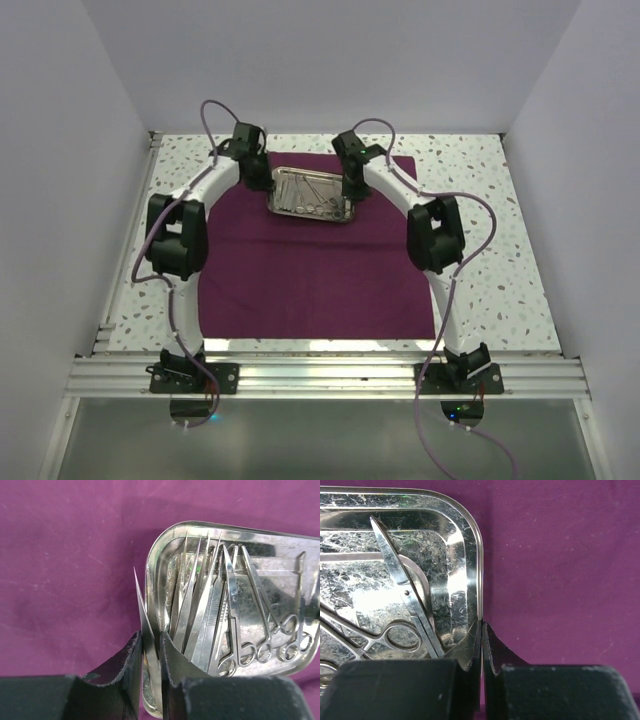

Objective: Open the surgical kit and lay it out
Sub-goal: Move the container from the surgical kit.

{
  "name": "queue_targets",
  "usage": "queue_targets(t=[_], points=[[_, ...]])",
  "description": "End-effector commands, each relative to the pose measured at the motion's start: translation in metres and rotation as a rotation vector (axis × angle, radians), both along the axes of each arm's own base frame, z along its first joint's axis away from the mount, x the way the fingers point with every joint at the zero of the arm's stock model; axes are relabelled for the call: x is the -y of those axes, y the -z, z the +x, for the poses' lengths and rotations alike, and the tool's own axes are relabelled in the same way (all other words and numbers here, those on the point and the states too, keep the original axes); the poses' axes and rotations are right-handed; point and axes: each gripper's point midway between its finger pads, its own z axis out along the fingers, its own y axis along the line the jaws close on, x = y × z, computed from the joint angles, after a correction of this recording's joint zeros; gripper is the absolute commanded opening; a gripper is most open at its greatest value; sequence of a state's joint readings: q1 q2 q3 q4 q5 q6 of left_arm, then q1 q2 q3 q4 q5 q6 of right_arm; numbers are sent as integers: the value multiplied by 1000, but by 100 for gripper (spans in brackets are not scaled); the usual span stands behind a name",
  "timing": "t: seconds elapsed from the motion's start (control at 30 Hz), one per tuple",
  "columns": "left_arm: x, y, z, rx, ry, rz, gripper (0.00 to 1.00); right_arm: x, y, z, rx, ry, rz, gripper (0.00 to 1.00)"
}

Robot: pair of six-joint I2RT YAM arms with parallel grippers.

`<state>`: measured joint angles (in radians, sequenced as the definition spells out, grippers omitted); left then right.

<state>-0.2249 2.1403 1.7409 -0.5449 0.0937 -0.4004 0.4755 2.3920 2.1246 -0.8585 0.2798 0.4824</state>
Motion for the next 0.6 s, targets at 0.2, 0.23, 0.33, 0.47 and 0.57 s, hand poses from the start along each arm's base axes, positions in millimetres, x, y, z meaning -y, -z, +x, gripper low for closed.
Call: queue_targets(t=[0.2,0.23,0.33,0.47,0.57], points=[[-9,-50,-25,96,-4,-13,0,20,-76,-17,111,46,-3,0],[-9,-45,-31,86,-4,-15,0,20,-72,-21,101,44,-7,0],[-10,-29,-45,53,-12,-25,0,24,-51,-37,49,39,-22,0],[-11,-5,-55,7,-12,-16,0,22,-35,-41,32,34,-28,0],[-11,2,-48,3,-16,-13,0,20,-24,-36,22,26,-39,0]])
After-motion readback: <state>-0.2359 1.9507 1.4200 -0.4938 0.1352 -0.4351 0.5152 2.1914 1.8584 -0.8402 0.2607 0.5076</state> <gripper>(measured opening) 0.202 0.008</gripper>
